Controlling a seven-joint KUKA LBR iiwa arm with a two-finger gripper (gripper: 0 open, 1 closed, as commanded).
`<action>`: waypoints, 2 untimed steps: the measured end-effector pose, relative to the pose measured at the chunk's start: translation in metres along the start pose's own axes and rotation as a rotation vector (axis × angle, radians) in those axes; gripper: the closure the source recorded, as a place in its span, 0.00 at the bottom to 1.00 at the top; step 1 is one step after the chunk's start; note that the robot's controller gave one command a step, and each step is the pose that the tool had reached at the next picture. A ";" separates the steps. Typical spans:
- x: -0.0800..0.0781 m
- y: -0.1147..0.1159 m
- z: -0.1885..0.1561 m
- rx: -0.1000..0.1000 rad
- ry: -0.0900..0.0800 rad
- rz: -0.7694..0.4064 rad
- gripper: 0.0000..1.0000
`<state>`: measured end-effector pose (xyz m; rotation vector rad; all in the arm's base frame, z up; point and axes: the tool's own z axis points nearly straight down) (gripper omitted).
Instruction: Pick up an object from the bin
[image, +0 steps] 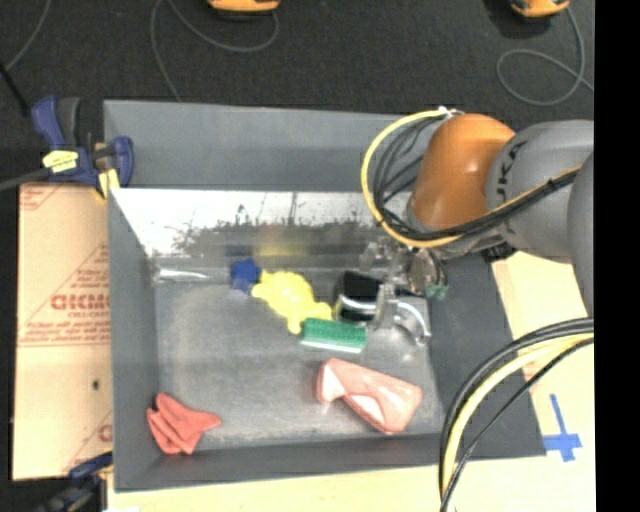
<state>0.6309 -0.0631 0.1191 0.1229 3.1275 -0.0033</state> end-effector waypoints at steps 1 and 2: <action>0.013 0.015 0.024 -0.005 -0.011 0.098 0.00; 0.017 0.019 0.026 -0.005 -0.014 0.120 0.00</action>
Offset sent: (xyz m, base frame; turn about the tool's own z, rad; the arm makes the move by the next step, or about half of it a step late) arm -0.0184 0.0060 -0.0491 0.1614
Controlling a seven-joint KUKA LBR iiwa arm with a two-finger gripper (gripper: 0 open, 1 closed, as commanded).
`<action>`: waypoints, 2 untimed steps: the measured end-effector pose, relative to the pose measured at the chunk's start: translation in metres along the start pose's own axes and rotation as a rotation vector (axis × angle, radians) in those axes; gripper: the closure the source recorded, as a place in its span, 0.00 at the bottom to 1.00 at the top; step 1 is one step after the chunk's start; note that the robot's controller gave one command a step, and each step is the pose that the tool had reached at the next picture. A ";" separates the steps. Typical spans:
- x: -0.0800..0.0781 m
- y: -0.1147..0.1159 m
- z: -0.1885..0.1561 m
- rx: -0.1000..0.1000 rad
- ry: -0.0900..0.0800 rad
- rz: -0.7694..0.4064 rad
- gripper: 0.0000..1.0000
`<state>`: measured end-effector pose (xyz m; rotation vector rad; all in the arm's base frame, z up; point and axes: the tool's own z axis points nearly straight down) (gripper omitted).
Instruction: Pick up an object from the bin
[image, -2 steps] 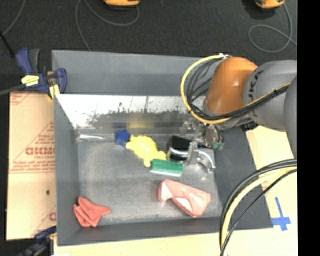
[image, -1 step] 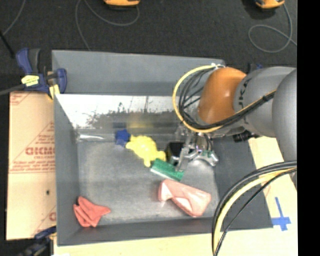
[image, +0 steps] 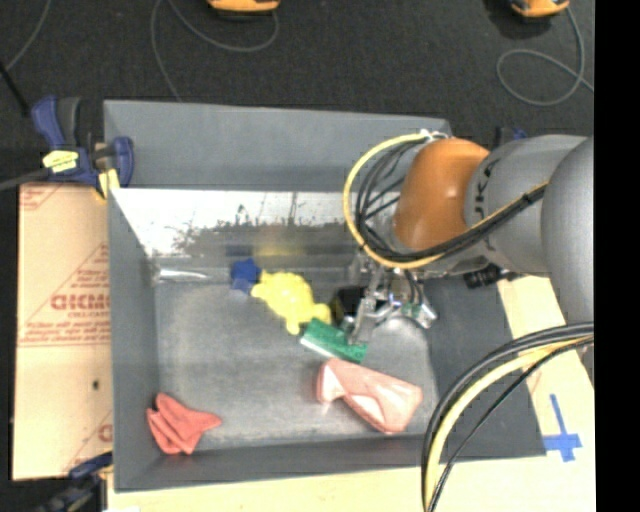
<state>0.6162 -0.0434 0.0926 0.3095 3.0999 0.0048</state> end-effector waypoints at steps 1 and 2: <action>0.033 -0.035 0.007 -0.001 -0.028 -0.210 1.00; 0.033 -0.035 0.007 0.000 -0.028 -0.210 1.00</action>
Offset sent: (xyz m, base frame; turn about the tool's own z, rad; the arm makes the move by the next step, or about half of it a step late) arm 0.0000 0.0000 0.0000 0.0000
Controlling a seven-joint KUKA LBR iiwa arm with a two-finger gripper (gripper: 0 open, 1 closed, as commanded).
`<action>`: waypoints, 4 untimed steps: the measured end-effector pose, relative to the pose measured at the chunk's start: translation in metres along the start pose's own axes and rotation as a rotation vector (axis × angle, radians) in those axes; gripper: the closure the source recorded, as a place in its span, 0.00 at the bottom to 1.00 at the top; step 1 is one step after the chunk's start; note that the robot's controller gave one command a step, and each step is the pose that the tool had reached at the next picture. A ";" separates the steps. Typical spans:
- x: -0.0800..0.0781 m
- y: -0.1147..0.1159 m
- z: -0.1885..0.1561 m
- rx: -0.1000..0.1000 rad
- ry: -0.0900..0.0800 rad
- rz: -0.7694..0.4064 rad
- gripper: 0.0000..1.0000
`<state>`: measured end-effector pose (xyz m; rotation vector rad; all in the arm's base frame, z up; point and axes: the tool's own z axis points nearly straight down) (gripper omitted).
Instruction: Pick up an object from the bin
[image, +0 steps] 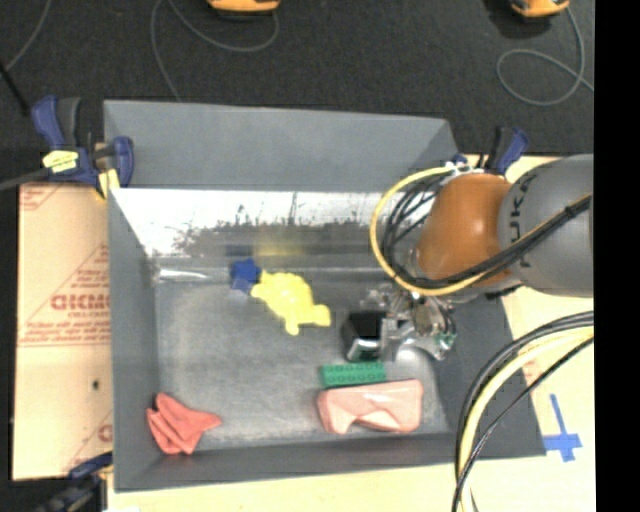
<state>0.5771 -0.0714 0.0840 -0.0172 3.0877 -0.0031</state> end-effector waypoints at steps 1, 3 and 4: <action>-0.002 -0.003 0.003 -0.004 0.003 0.006 1.00; -0.007 -0.018 -0.046 -0.003 0.004 0.041 1.00; 0.000 -0.020 -0.049 -0.006 0.028 0.050 1.00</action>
Offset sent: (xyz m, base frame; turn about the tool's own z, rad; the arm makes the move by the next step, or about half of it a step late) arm 0.0181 -0.0135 0.1575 0.0714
